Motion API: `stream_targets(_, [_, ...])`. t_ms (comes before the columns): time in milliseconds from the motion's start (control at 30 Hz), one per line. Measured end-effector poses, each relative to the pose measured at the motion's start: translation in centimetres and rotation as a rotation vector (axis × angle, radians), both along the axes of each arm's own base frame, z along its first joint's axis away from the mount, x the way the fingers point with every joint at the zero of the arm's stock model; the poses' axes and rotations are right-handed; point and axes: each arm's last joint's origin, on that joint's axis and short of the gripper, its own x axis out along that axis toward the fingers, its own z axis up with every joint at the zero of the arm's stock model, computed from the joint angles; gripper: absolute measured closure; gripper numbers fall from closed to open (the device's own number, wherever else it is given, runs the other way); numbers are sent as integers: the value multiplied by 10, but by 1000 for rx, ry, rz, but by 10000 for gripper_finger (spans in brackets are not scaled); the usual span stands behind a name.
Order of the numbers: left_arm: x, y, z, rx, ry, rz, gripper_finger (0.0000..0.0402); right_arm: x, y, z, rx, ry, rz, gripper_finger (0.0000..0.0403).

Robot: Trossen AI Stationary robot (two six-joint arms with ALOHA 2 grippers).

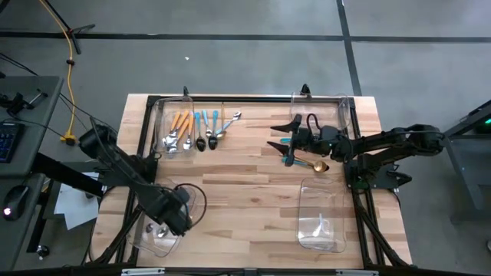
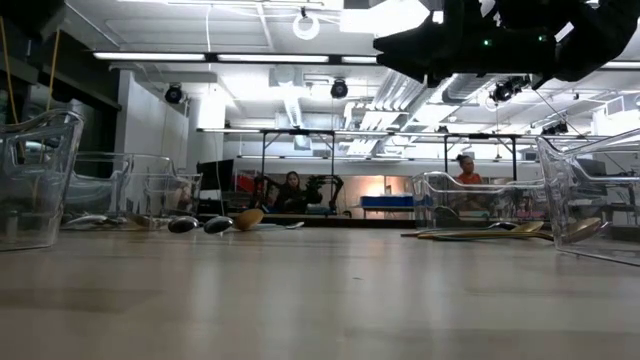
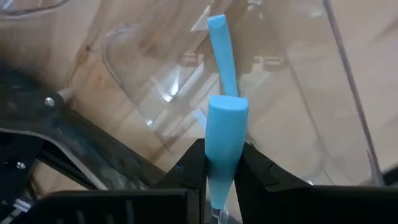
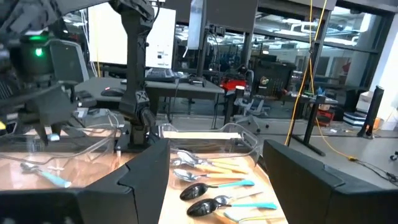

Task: Sort silverware by color (type)
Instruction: Put the light blue spoon into the bottom left transparent bin

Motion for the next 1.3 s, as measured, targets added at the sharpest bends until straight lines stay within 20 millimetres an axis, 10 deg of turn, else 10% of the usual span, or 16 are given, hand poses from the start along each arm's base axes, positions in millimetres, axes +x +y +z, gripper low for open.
stream_targets(533, [19, -14, -38, 28, 61, 24, 364, 0, 0, 1, -10, -6, -1, 160])
stream_targets(1300, [18, -10, -34, 3, 110, 30, 296, 0, 0, 1, -10, -5, -1, 160])
